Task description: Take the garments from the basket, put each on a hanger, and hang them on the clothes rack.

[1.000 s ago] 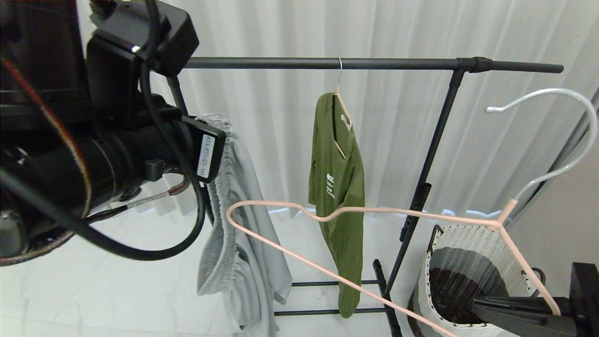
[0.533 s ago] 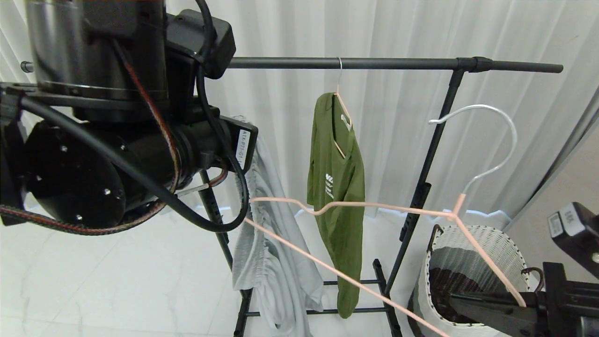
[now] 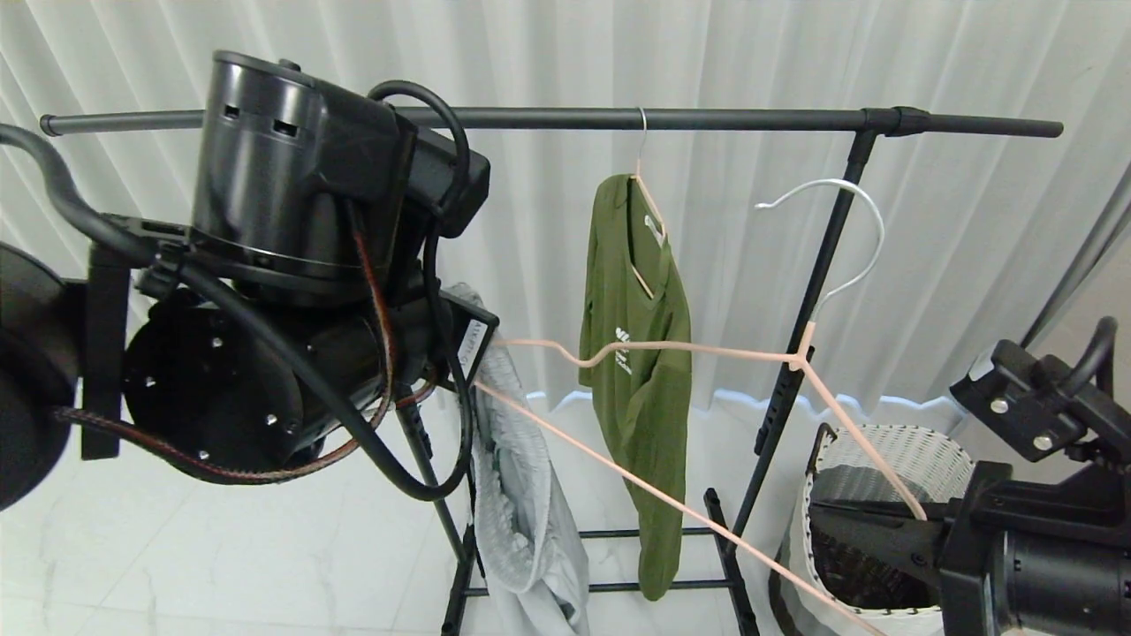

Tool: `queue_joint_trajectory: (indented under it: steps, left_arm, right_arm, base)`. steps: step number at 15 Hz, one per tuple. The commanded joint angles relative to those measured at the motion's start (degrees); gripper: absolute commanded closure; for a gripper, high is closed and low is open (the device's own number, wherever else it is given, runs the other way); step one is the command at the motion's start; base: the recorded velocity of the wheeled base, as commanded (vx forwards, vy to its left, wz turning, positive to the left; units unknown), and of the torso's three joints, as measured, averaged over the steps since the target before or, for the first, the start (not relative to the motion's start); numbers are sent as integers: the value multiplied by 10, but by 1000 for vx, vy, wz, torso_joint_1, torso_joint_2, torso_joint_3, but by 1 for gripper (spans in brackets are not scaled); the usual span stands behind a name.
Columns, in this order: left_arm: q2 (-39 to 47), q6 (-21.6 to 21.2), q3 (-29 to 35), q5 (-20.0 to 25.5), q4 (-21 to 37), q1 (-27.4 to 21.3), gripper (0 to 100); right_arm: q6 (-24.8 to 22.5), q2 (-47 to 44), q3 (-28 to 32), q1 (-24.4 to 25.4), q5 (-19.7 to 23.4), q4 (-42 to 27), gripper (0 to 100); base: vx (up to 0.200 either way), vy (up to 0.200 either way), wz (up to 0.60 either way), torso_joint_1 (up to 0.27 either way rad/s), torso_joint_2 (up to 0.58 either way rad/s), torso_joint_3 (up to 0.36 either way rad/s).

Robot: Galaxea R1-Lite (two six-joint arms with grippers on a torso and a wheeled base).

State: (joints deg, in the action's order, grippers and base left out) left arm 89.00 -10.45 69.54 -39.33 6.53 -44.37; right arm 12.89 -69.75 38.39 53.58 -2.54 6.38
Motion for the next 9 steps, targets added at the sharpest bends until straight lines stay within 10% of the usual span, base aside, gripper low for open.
queue_joint_trajectory:
  steps: [1,9]
  left_arm:
    - [14,1,3,0,2,3,100]
    - [28,11,22,0,13,29,100]
  right_arm:
    - [1,-13,0,0,0,9,100]
    - [11,-76,0,25,-41,43,100]
  base:
    - [0,0,0,0,0,0]
    - [0,0,0,0,0,0]
